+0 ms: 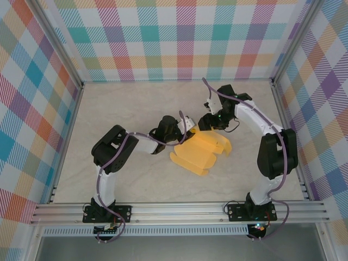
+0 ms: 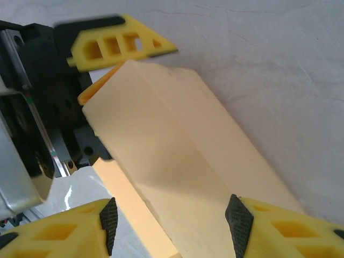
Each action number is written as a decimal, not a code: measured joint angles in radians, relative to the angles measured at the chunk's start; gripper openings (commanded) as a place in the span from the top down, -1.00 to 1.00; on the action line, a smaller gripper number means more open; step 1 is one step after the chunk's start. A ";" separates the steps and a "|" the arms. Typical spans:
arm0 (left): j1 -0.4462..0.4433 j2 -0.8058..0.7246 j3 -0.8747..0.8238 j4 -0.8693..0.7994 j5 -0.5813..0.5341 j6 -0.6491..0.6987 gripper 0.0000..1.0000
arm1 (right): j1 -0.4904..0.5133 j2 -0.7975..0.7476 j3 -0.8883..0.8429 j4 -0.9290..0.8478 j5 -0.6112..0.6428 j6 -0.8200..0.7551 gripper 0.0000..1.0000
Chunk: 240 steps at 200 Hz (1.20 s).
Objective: Fold the paper box
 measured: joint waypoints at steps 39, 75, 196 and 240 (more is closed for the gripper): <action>-0.018 0.014 -0.005 0.046 -0.084 -0.024 0.20 | 0.000 0.029 0.000 0.014 0.010 -0.007 -0.14; -0.018 0.014 -0.038 0.120 -0.142 -0.066 0.14 | 0.000 0.034 -0.001 0.023 0.009 -0.007 -0.09; -0.013 0.005 -0.135 0.258 -0.202 -0.216 0.78 | 0.009 0.023 -0.031 0.075 -0.052 0.031 -0.04; -0.013 0.005 -0.128 0.280 -0.164 -0.215 0.78 | -0.065 -0.015 -0.035 0.077 -0.126 0.081 -0.15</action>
